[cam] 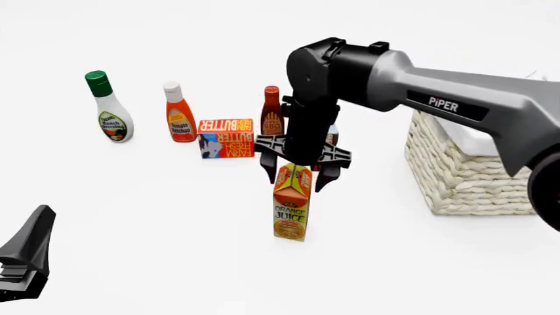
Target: Pick the orange juice and place it in the basket.
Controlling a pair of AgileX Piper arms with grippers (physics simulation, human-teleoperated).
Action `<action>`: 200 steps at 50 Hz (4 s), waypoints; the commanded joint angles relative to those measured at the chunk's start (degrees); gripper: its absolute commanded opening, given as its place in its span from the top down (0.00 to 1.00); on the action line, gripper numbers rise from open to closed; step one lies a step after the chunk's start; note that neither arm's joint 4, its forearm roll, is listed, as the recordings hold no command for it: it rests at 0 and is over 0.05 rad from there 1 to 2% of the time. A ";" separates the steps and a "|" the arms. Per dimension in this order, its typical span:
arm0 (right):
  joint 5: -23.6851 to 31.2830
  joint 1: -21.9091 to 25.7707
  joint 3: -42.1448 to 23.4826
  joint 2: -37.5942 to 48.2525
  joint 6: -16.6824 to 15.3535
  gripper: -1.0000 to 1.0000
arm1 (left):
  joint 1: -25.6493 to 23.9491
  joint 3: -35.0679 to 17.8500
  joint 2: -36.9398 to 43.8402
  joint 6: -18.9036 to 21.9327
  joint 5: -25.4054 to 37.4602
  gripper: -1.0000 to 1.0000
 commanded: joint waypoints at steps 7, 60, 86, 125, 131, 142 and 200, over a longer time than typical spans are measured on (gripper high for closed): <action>0.00 -0.14 -0.79 1.36 -0.26 0.00 | -0.01 0.00 0.00 0.00 0.00 0.00; 0.03 2.44 0.90 -4.38 0.07 1.00 | 0.00 0.00 0.00 0.00 0.00 0.00; 0.03 2.62 0.15 -7.47 -4.07 1.00 | 0.01 0.00 0.00 0.00 0.00 0.00; 0.03 -2.35 -2.02 -11.28 -25.29 1.00 | 0.00 0.00 -0.01 0.00 0.00 0.00; 0.03 -3.60 -2.27 -11.91 -28.00 1.00 | -0.01 0.00 0.00 0.00 0.00 0.00; 0.03 -5.73 -3.34 -13.35 -32.67 1.00 | 0.00 0.00 0.00 -0.01 0.00 0.00; 0.03 -18.11 -11.39 -19.30 -47.54 1.00 | 0.00 0.00 0.01 0.00 0.00 0.00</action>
